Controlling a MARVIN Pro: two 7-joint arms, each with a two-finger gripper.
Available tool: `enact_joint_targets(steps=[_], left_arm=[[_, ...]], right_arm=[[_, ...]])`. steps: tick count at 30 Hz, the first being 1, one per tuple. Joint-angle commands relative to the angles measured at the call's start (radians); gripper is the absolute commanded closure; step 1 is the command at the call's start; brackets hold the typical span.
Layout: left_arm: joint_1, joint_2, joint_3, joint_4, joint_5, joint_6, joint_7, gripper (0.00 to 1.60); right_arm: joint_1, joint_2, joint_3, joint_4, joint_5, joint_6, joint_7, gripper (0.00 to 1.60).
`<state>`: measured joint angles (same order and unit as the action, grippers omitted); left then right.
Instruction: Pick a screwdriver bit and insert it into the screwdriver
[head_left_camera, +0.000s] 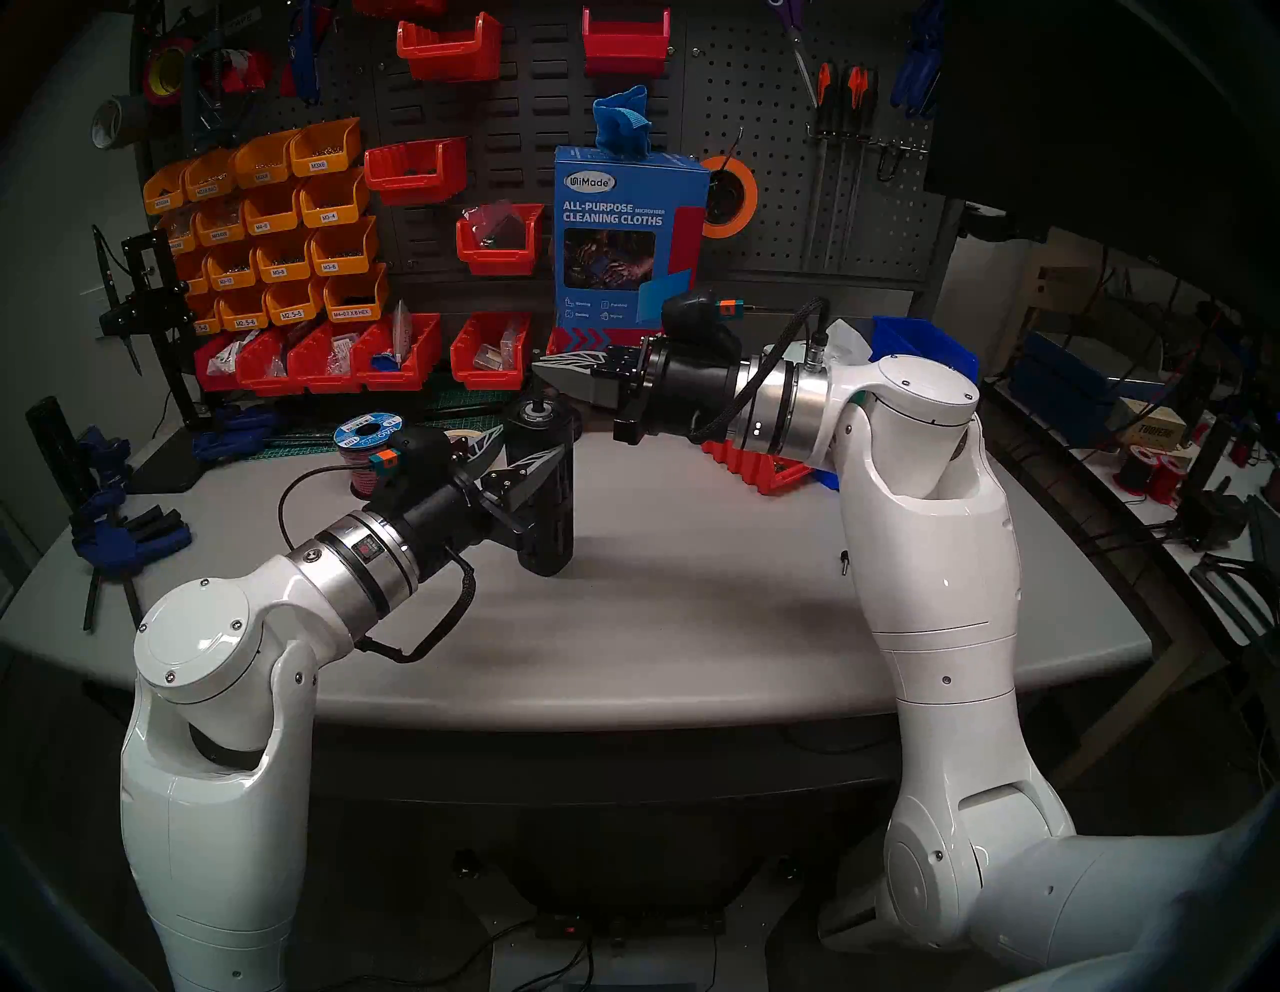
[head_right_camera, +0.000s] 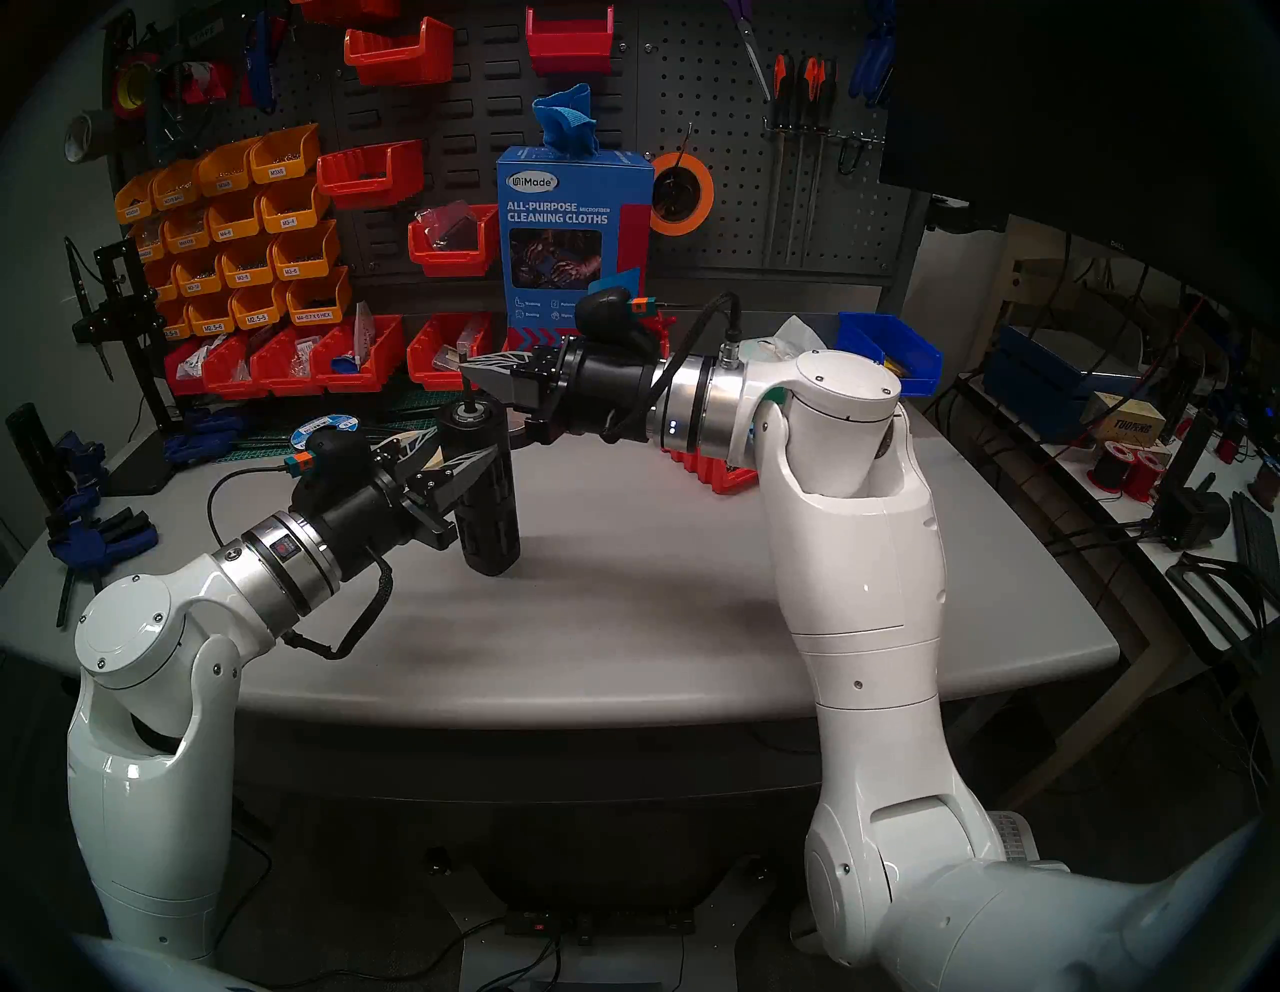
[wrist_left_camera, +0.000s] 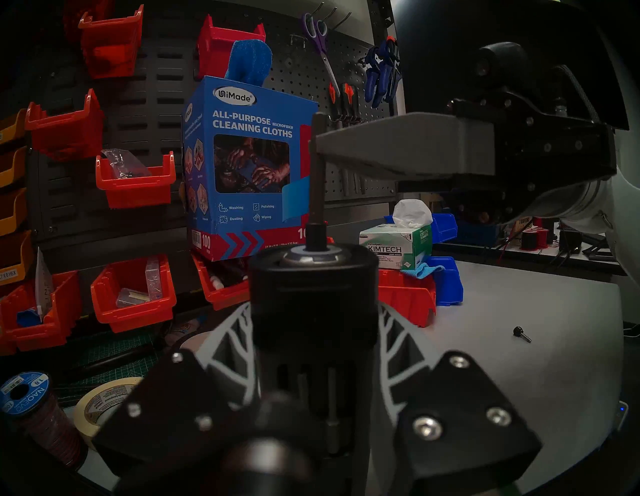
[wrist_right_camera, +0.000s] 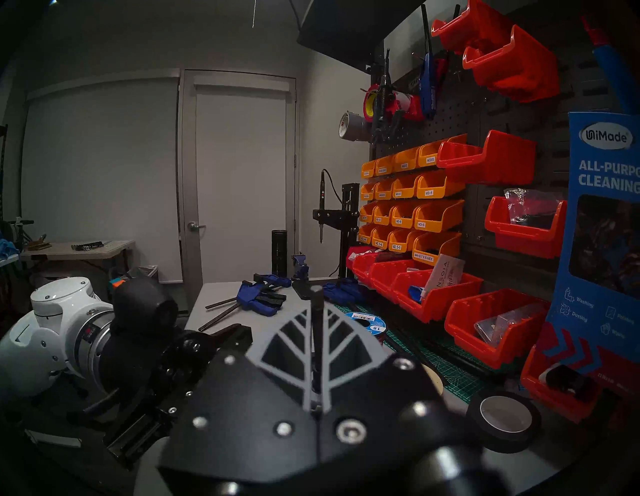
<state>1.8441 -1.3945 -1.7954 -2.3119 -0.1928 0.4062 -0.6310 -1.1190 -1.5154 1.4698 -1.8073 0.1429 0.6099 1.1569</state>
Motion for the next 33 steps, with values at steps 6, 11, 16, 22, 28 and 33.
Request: enact_joint_targets(steps=[6, 11, 16, 22, 28, 33], left_arm=[[0.049, -0.033, 0.004, -0.034, 0.039, -0.012, 0.057, 1.6], [0.077, -0.051, 0.008, -0.068, 0.053, -0.012, 0.079, 1.6], [0.099, -0.062, 0.017, -0.096, 0.064, -0.014, 0.09, 1.6], [0.113, -0.08, 0.043, -0.122, 0.099, -0.023, 0.124, 1.6], [0.102, -0.096, 0.07, -0.132, 0.127, -0.017, 0.165, 1.6], [0.102, -0.11, 0.082, -0.132, 0.144, -0.016, 0.196, 1.6]], right_arm=[[-0.035, -0.026, 0.017, -0.061, 0.0, -0.003, -0.036, 1.6], [-0.043, -0.035, 0.018, -0.065, 0.006, -0.01, -0.039, 1.6], [-0.041, -0.043, 0.016, -0.062, 0.009, -0.015, -0.044, 1.6], [-0.043, -0.068, 0.016, -0.051, 0.003, -0.036, -0.073, 1.6], [-0.031, -0.073, 0.01, -0.028, 0.006, -0.044, -0.073, 1.6], [-0.029, -0.075, 0.0, -0.017, 0.004, -0.049, -0.072, 1.6]])
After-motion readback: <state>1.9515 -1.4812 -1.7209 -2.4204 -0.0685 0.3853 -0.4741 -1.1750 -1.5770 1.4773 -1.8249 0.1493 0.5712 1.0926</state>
